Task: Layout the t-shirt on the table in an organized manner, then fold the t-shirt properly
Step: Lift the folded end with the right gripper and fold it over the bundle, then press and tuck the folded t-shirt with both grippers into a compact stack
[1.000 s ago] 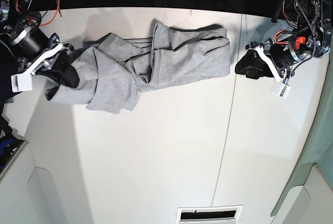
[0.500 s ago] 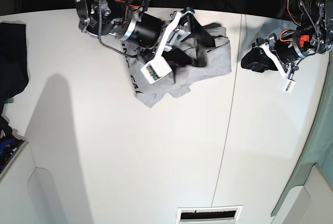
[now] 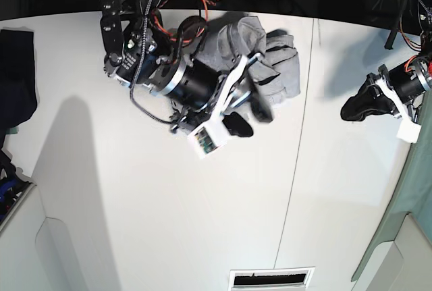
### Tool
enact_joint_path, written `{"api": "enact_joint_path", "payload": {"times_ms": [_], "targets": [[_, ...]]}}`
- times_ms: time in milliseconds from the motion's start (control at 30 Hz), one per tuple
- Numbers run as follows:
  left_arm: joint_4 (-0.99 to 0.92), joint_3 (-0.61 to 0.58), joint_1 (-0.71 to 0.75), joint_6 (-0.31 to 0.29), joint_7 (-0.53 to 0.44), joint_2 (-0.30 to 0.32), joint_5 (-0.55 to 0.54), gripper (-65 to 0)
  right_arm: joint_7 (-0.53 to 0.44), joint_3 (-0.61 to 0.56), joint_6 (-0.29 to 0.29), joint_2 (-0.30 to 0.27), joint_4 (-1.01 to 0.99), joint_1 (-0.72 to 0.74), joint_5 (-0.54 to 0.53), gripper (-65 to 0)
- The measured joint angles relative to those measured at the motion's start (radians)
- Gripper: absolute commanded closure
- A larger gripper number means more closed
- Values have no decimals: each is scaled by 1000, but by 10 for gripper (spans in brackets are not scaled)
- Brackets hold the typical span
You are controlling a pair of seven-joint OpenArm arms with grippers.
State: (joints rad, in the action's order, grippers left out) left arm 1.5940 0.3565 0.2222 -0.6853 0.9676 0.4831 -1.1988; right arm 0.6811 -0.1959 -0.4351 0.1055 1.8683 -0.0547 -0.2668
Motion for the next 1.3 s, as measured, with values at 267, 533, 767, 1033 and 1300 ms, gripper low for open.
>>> {"api": "enact_joint_path", "payload": {"times_ms": [267,533,767,1033,1300], "targets": [[304,-333,33,-6,-80,-1,147,-11,-35,109,-12,0,-308,192,51,0],[5,-527,24,-4,-214,-87,356,-10,-65,109,-101,0,-723,354,60,0],[-319,-466,-125,-32,-264,-112,412,-9,-66,109,-101,-66,-779,332,7,0],[-457,-447,-353,-3,-275,-109,502,-9,42,111,-120,-133,-644,197,-202,0],[-422,-447,-461,-1,-150,-80,355,-9,45,112,-121,-125,-461,122,-226,0]]}}
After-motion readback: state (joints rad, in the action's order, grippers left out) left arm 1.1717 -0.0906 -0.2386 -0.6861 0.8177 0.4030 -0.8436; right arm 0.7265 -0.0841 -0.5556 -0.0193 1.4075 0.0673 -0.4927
